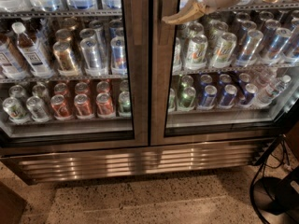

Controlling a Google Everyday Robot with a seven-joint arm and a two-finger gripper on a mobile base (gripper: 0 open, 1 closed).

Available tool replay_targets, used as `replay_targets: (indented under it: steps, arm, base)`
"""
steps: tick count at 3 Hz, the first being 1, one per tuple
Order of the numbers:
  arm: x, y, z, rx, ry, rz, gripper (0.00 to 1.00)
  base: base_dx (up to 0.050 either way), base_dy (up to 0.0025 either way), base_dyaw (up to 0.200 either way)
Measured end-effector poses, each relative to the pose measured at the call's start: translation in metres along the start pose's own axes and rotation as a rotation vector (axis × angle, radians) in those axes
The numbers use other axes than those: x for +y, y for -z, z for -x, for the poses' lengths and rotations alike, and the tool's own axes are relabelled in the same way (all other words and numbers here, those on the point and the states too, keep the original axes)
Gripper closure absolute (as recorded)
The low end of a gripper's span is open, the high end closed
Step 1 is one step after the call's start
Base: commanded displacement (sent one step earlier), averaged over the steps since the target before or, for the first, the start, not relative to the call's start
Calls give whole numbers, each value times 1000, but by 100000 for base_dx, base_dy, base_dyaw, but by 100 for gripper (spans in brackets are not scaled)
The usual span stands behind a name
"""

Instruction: Open right fridge door

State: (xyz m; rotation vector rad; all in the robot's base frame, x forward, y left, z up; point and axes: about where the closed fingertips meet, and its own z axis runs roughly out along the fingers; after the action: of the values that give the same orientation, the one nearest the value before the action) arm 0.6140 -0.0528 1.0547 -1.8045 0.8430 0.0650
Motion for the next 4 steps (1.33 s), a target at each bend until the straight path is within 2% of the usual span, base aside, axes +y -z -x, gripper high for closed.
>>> replay_targets:
  steps: [2,4]
  arm:
    - [4,-7,-1,-21,-17,10,100]
    - [3,-5,1,-39,-8,8,100]
  base:
    - [0,0,0]
    - [0,0,0]
